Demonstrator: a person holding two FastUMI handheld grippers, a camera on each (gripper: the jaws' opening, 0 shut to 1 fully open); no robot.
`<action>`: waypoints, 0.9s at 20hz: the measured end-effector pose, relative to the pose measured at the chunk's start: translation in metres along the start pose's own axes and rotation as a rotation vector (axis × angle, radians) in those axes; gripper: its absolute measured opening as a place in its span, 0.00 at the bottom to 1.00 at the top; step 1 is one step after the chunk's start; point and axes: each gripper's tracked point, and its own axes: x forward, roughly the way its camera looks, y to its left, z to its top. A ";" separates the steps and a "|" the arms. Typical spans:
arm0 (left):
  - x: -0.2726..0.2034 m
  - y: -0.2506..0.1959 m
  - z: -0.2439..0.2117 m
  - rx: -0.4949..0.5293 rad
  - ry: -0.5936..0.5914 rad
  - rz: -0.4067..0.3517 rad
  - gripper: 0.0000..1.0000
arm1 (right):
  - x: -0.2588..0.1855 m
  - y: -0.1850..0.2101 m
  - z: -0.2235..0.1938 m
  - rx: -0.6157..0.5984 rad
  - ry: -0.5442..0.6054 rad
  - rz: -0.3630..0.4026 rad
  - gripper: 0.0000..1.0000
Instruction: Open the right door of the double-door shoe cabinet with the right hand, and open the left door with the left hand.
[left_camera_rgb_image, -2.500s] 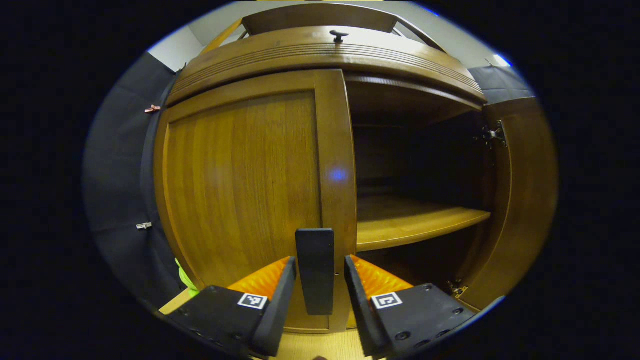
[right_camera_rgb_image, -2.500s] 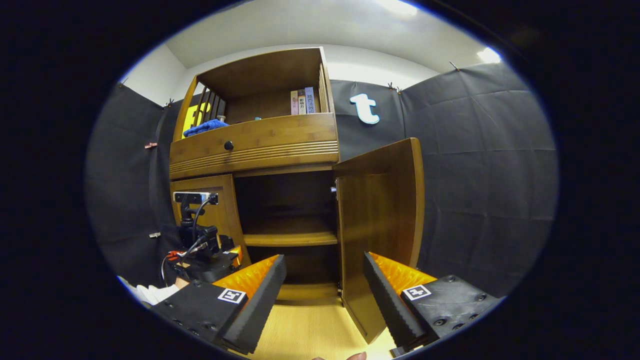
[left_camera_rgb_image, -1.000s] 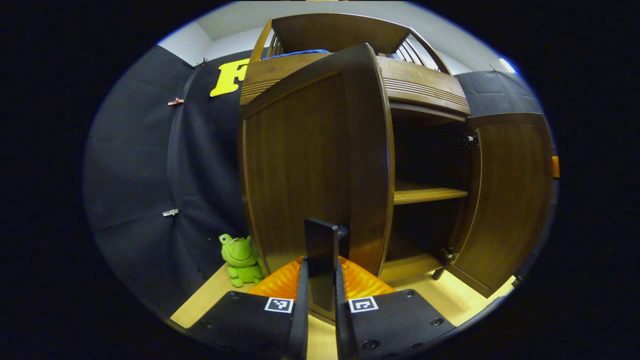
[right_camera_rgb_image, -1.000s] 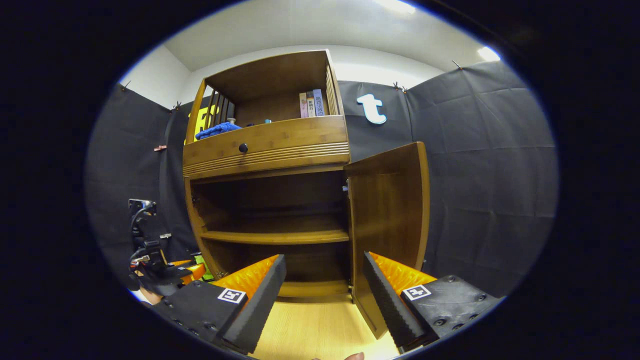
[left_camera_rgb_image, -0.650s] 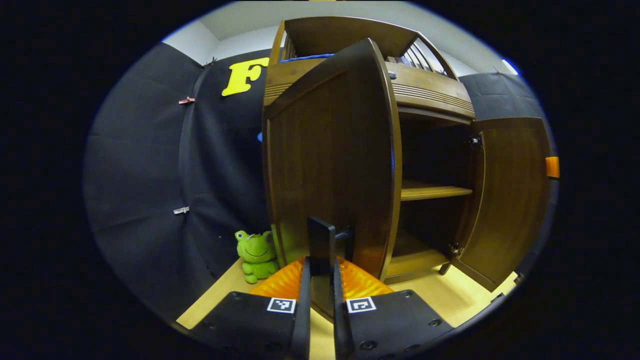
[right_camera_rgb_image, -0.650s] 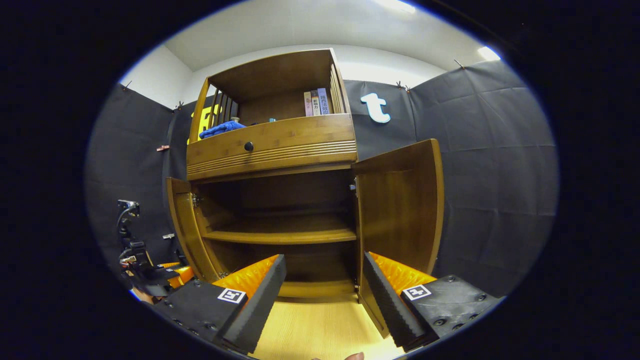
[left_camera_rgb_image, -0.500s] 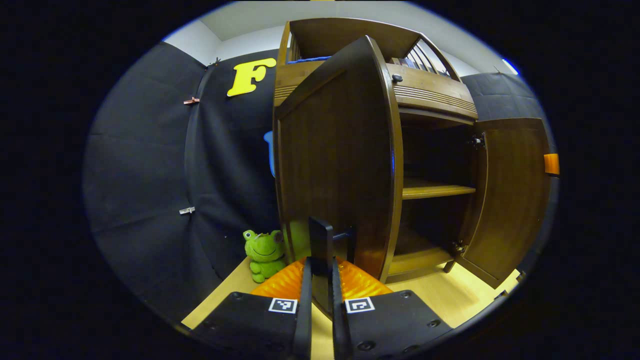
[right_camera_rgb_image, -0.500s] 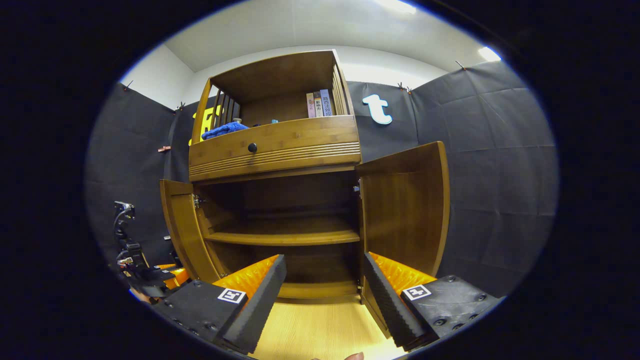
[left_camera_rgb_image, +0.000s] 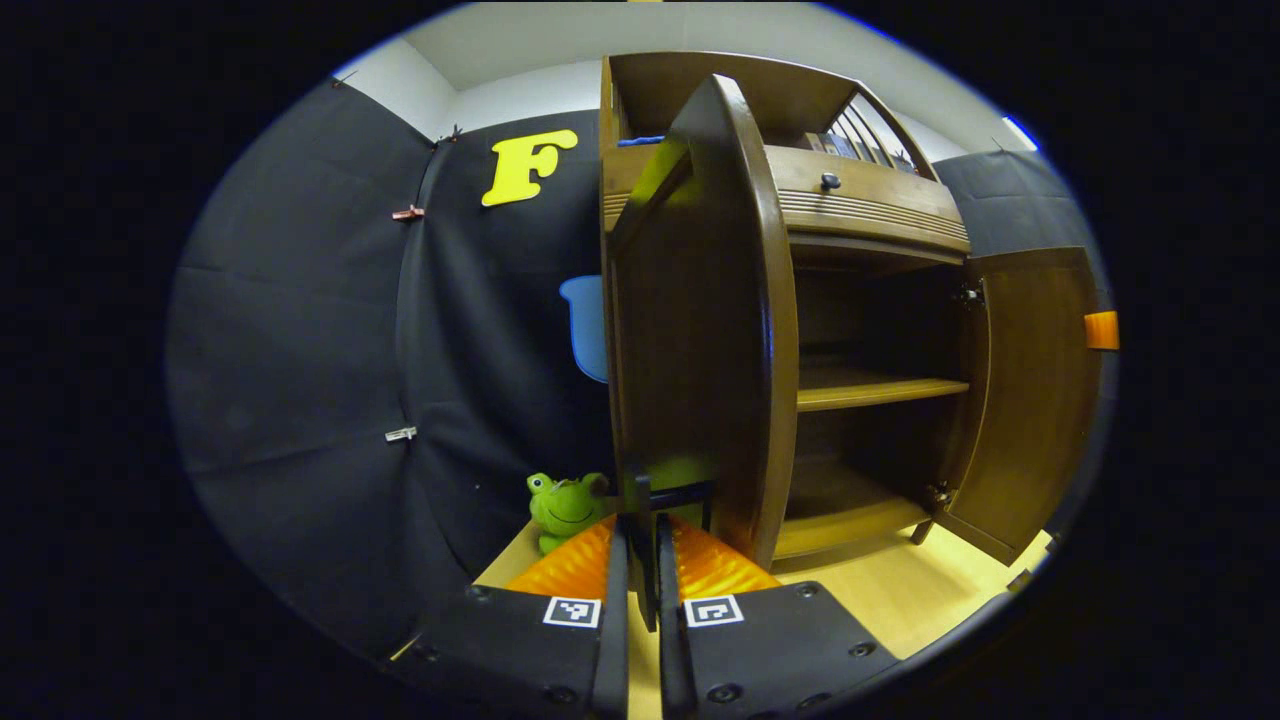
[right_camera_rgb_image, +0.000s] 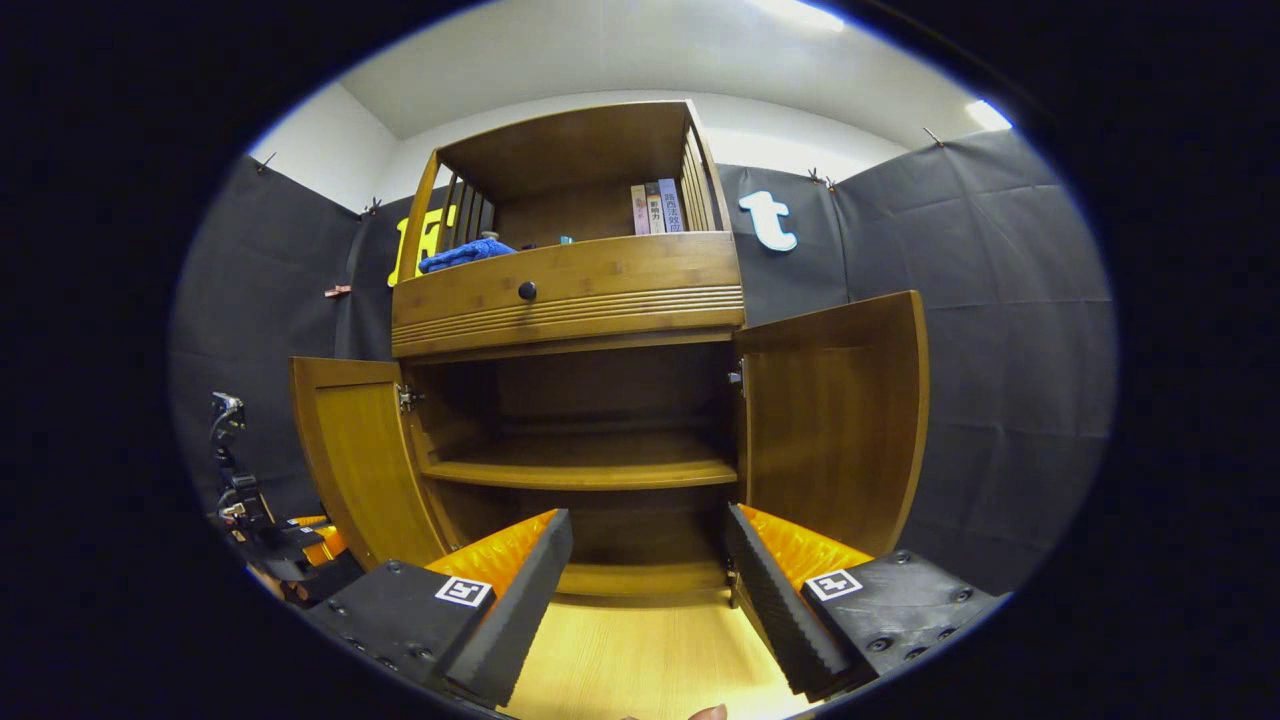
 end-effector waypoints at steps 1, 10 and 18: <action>-0.001 0.008 -0.001 -0.003 0.000 0.012 0.16 | 0.001 0.001 -0.001 -0.001 0.003 -0.001 0.99; -0.001 0.045 -0.004 -0.069 0.011 -0.038 0.11 | -0.003 0.005 0.000 -0.007 0.000 -0.043 0.98; -0.025 0.060 -0.008 -0.014 0.007 -0.069 0.14 | -0.009 0.009 0.002 -0.010 -0.019 -0.077 0.98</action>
